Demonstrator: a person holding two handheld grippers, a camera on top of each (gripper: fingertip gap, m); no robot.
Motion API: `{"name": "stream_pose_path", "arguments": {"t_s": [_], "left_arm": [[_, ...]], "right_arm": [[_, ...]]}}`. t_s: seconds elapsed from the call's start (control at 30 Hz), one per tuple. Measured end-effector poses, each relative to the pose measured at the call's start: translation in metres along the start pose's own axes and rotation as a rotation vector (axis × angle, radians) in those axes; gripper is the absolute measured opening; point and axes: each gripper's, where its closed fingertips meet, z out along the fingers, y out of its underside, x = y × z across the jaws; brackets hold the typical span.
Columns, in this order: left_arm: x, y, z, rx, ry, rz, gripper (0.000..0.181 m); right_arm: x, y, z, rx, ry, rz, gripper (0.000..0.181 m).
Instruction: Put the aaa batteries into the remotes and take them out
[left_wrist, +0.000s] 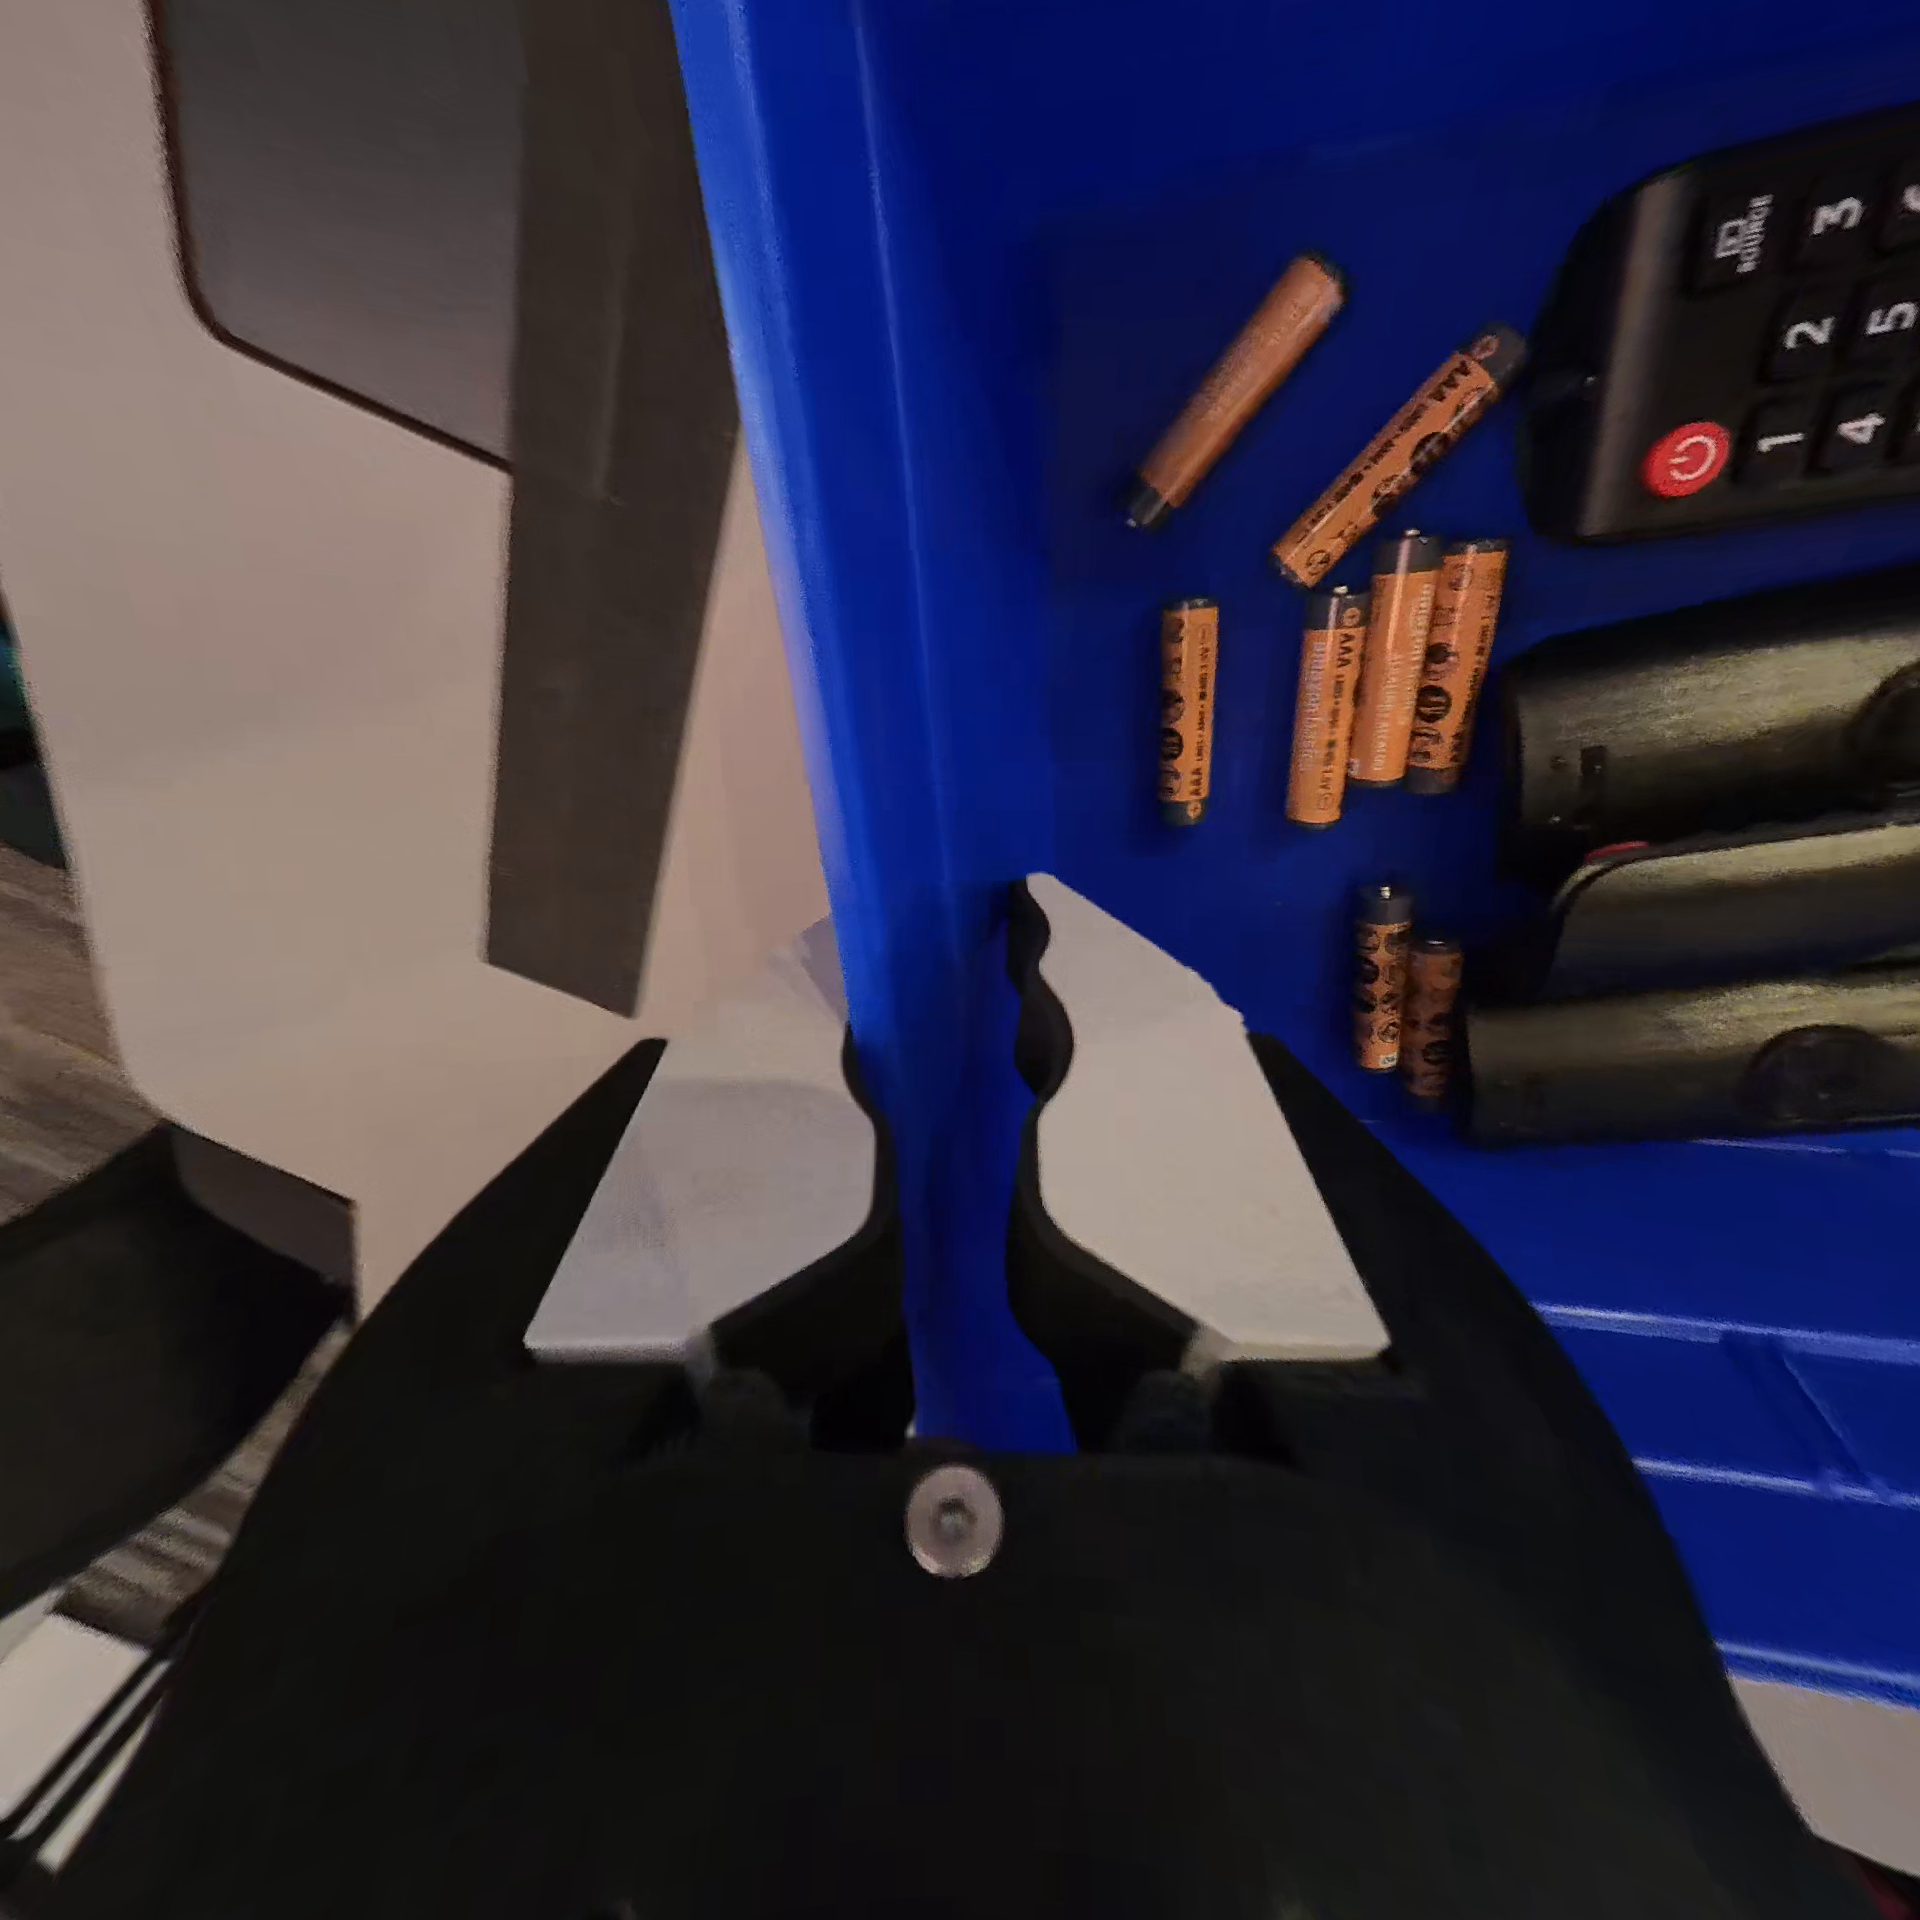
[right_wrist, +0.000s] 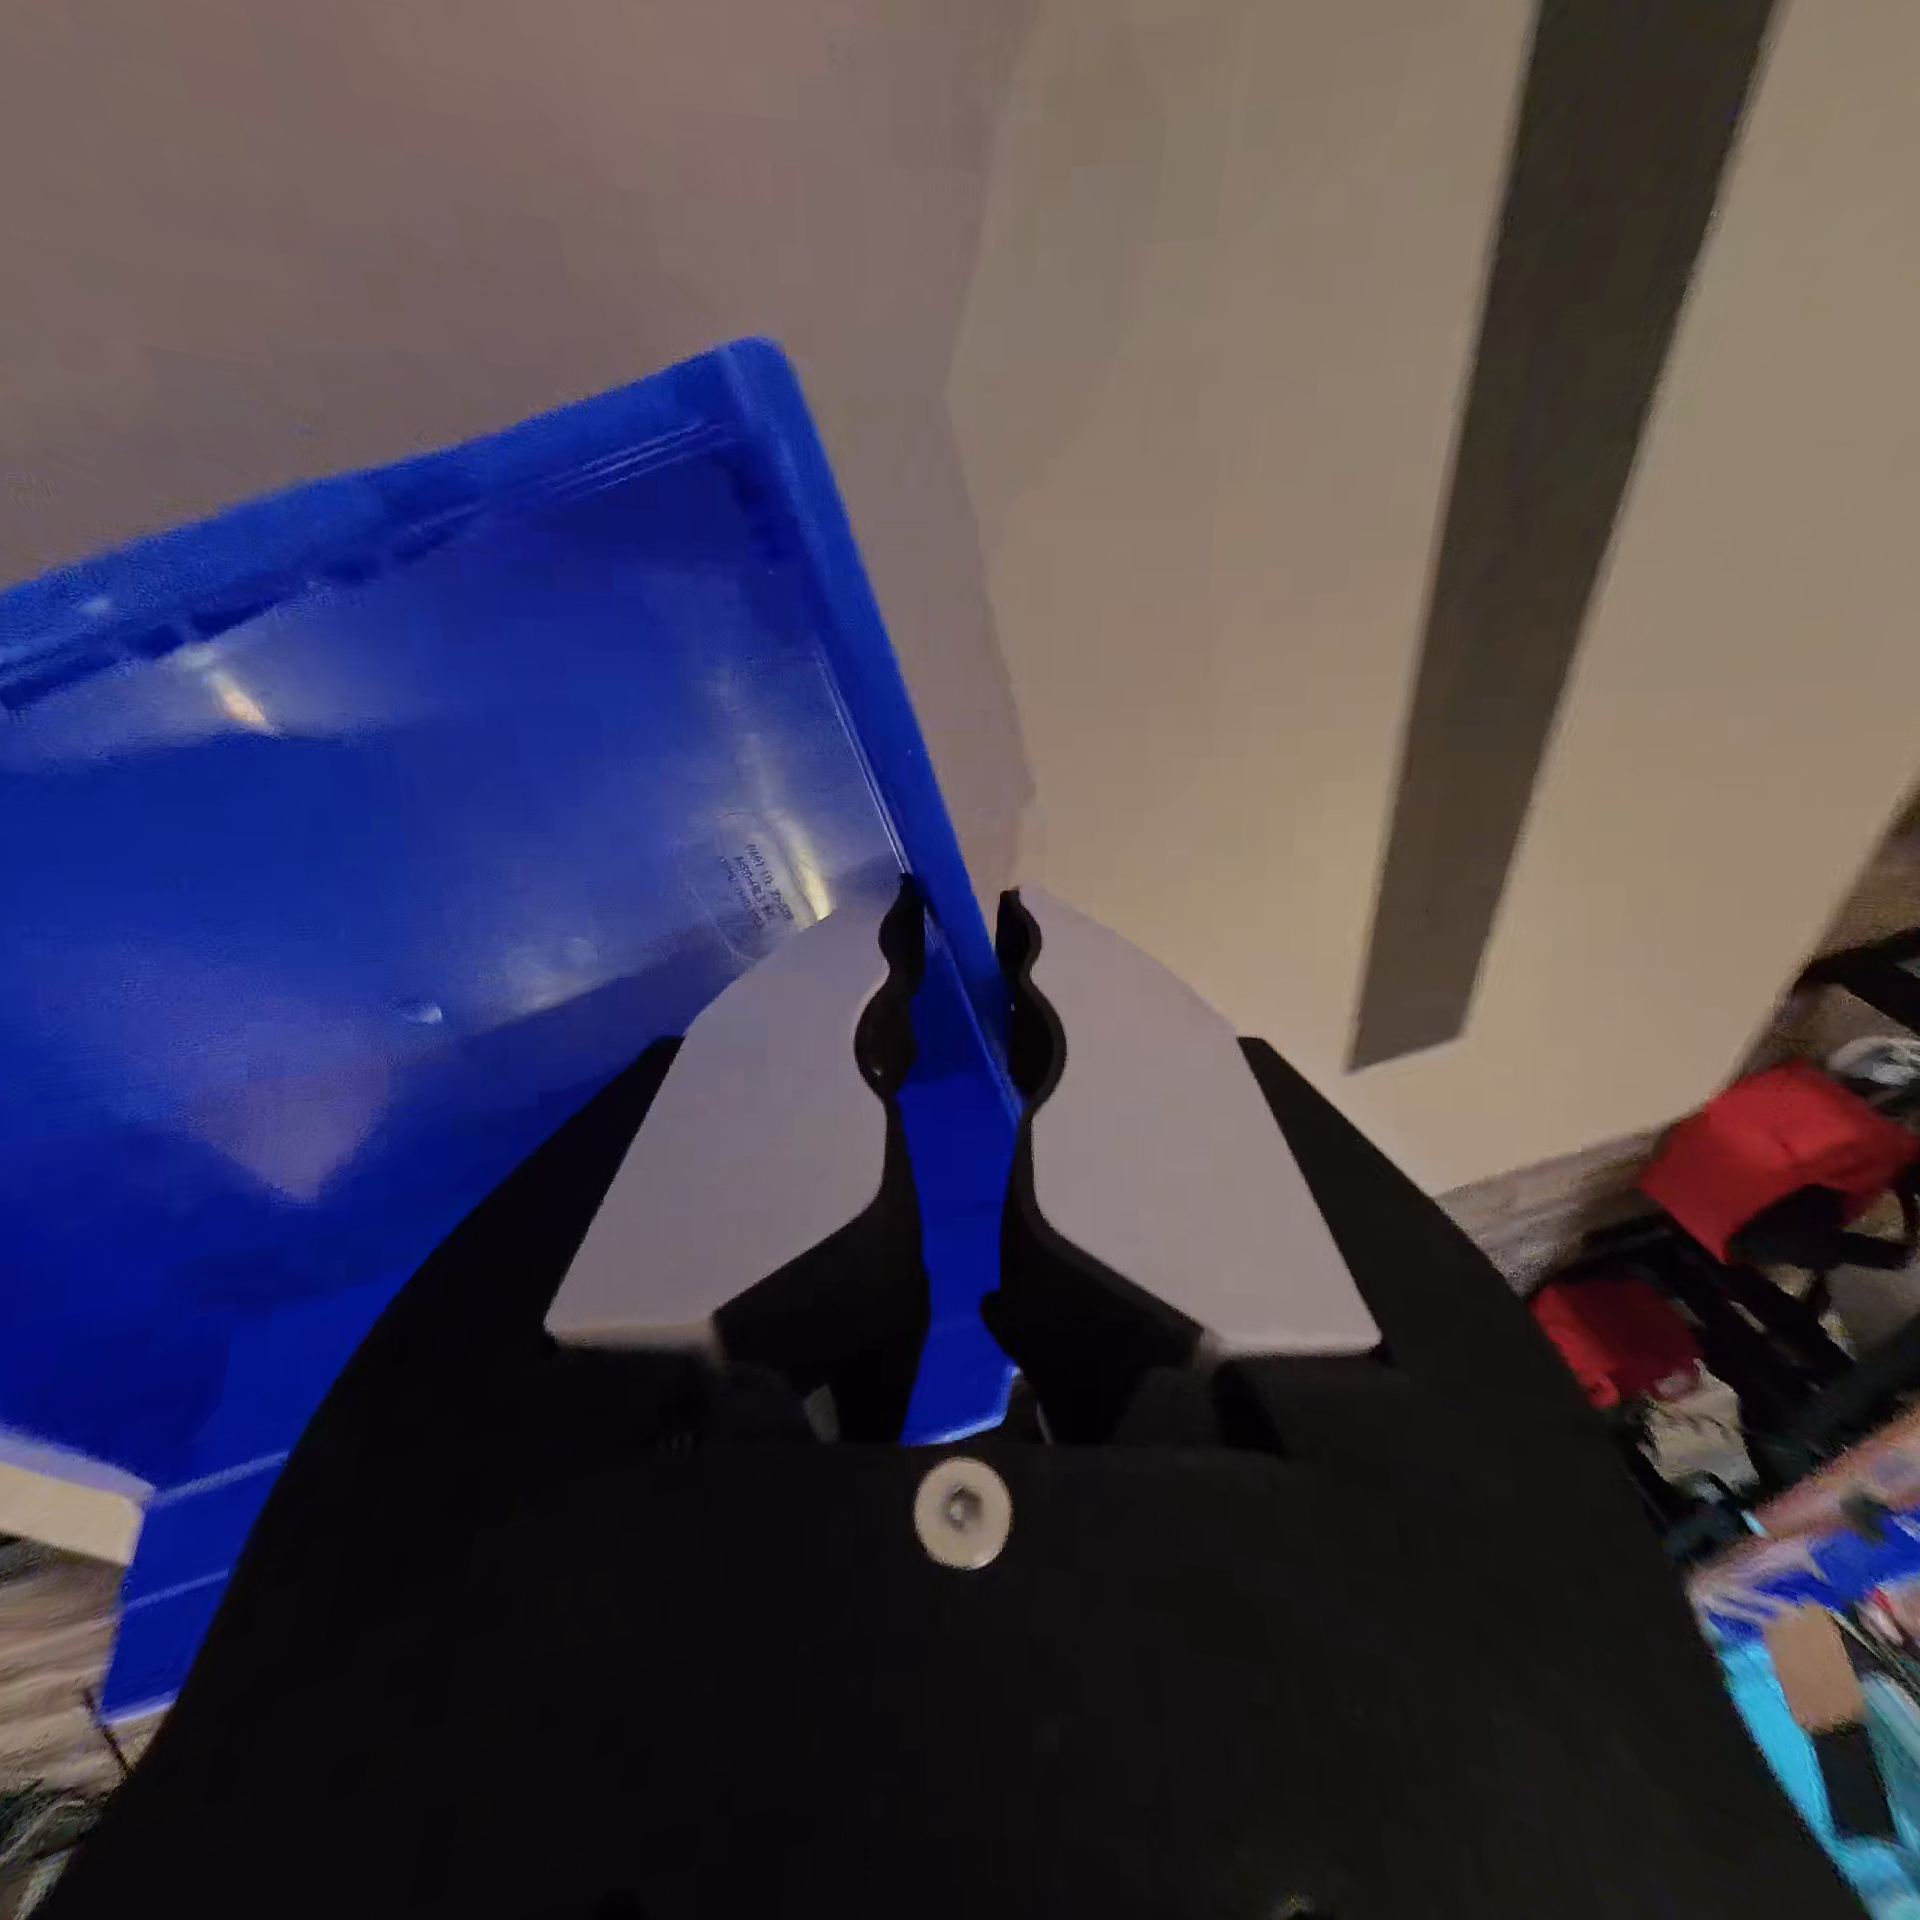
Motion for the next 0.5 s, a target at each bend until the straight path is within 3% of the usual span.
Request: {"name": "stream_pose_path", "arguments": {"t_s": [0.27, 0.5], "left_arm": [[-0.068, -0.019, 0.016, -0.027, -0.05, 0.089, 0.025], [-0.105, -0.029, 0.024, -0.087, -0.065, 0.09, 0.026]], "right_arm": [[0.104, -0.006, 0.021, -0.04, 0.073, 0.066, 0.017], [0.164, -0.009, 0.033, -0.036, 0.122, 0.106, 0.018]]}}
